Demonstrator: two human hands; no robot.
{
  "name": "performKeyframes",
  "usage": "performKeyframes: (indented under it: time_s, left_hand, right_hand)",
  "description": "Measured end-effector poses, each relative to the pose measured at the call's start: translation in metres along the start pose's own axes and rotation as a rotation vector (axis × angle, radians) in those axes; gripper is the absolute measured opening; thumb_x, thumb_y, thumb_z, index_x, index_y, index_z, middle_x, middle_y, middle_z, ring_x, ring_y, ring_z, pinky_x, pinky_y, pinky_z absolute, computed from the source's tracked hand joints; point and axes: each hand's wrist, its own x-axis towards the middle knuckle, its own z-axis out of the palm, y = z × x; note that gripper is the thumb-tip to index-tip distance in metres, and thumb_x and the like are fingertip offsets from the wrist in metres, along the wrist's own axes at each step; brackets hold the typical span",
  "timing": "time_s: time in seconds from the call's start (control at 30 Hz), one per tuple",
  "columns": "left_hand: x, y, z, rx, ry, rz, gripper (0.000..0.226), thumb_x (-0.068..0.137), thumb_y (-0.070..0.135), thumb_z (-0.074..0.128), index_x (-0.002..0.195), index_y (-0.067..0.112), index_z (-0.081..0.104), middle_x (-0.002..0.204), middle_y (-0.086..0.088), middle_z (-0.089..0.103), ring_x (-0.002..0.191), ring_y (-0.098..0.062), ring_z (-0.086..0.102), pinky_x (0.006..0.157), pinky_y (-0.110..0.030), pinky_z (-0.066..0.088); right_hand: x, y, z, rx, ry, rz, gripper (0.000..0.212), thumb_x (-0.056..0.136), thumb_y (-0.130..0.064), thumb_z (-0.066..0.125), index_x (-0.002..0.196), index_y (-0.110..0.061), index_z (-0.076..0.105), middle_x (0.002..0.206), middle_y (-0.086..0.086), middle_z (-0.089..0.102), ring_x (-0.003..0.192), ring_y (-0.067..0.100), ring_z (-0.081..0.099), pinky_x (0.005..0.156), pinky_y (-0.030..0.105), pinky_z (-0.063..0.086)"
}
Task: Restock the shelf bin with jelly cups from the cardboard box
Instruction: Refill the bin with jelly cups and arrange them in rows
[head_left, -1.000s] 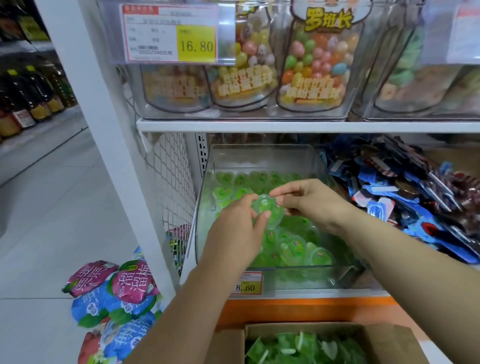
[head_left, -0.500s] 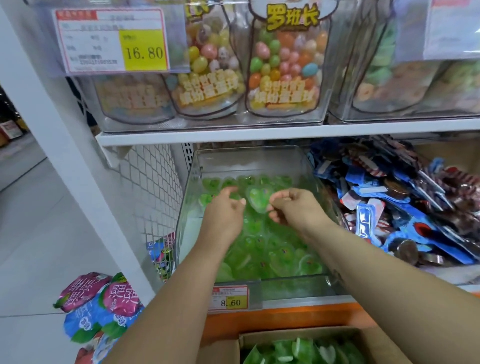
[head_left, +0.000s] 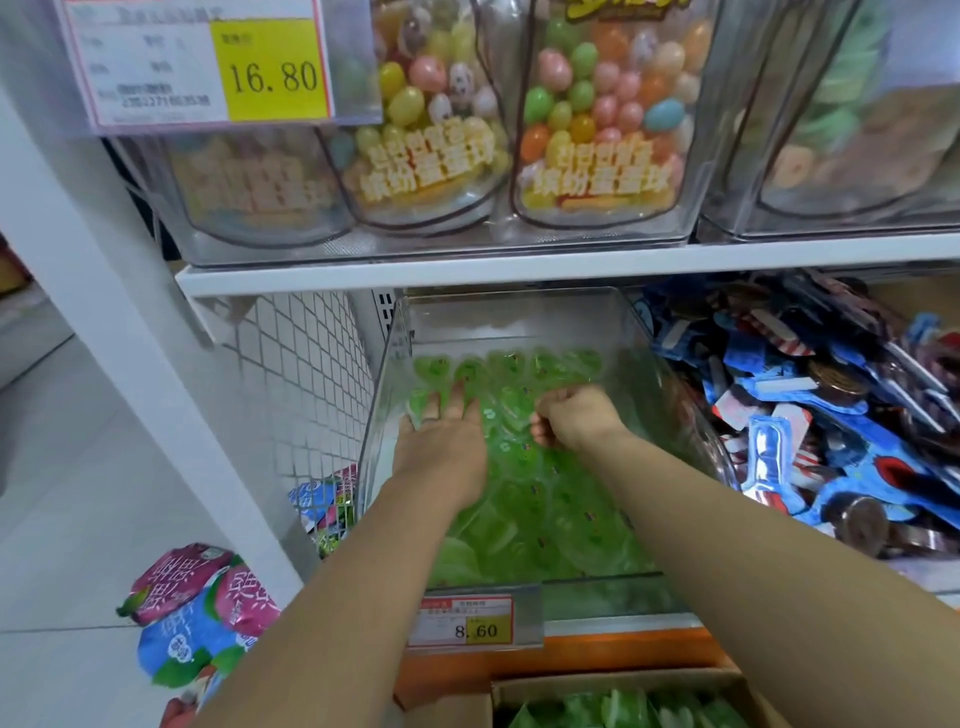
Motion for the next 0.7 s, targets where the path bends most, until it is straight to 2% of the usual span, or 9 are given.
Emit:
performKeyframes:
  time_s: [0.1,0.3,0.37,0.4,0.47,0.5,0.6,0.7]
  left_hand:
    - [0.000,0.000,0.000,0.018,0.016,0.015,0.083,0.085,-0.007,0.045,0.152,0.014,0.000,0.159,-0.004,-0.009,0.147,-0.024,-0.003,0.118,-0.050,0.003]
    - [0.002,-0.002,-0.004,0.028,0.016,0.028,0.083,0.084,-0.008,0.048,0.152,0.015,0.005,0.160,-0.003,-0.004,0.147,-0.024,0.000,0.118,-0.052,0.005]
    - [0.002,-0.003,-0.005,0.015,0.010,0.032,0.083,0.084,-0.008,0.047,0.151,0.015,0.004,0.160,-0.003,-0.005,0.147,-0.024,-0.001,0.118,-0.051,0.005]
    - [0.001,-0.003,-0.005,0.009,0.007,0.034,0.083,0.084,-0.008,0.046,0.151,0.015,0.004,0.160,-0.003,-0.006,0.147,-0.024,-0.001,0.118,-0.051,0.005]
    - [-0.002,-0.003,-0.006,-0.009,0.018,0.046,0.083,0.084,-0.008,0.047,0.152,0.014,0.002,0.160,-0.004,-0.007,0.147,-0.024,-0.001,0.118,-0.049,0.004]
    - [-0.004,-0.002,-0.006,-0.025,0.040,0.064,0.083,0.084,-0.008,0.047,0.152,0.014,0.003,0.160,-0.005,-0.005,0.147,-0.024,0.000,0.118,-0.048,0.005]
    - [-0.015,0.000,-0.010,-0.101,0.152,0.161,0.077,0.086,-0.009,0.043,0.151,0.018,0.013,0.158,-0.005,0.013,0.144,-0.025,0.018,0.117,-0.042,0.018]
    - [-0.030,0.001,-0.013,-0.206,0.142,0.242,0.062,0.094,0.001,0.042,0.148,0.028,0.026,0.154,-0.002,0.029,0.137,-0.023,0.035,0.107,-0.038,0.035]
  right_hand:
    - [0.002,-0.001,0.002,0.040,0.005,0.017,0.028,0.094,0.005,0.046,0.069,-0.006,0.047,0.058,0.011,0.051,0.030,0.010,0.046,0.036,0.021,0.043]
    - [-0.001,-0.004,0.000,-0.011,-0.051,-0.006,0.027,0.093,0.004,0.048,0.069,-0.008,0.049,0.060,0.009,0.053,0.044,0.016,0.048,0.045,0.023,0.046]
    - [-0.004,-0.004,-0.004,-0.040,-0.079,-0.028,0.024,0.093,0.001,0.052,0.070,-0.006,0.051,0.063,0.011,0.055,0.046,0.016,0.048,0.045,0.023,0.048]
    - [-0.006,-0.004,-0.007,-0.086,-0.089,-0.052,0.019,0.092,-0.001,0.054,0.073,-0.005,0.053,0.067,0.012,0.057,0.049,0.017,0.050,0.050,0.026,0.051]
    - [-0.014,-0.007,-0.019,-0.323,-0.090,-0.154,0.005,0.091,-0.010,0.059,0.086,-0.007,0.059,0.076,0.010,0.061,0.062,0.020,0.056,0.068,0.033,0.054]
    - [-0.021,-0.010,-0.027,-0.476,-0.098,-0.226,0.004,0.091,-0.014,0.060,0.091,-0.010,0.061,0.076,0.006,0.062,0.067,0.018,0.057,0.073,0.030,0.053]
    - [-0.052,-0.023,-0.049,-0.894,-0.218,-0.366,0.013,0.089,-0.022,0.061,0.085,-0.014,0.069,0.072,-0.005,0.061,0.072,0.012,0.058,0.068,0.019,0.043]
    - [-0.081,-0.029,-0.059,-1.233,-0.345,-0.366,0.026,0.086,-0.033,0.064,0.102,-0.013,0.069,0.099,0.000,0.068,0.095,0.018,0.061,0.083,0.025,0.047]
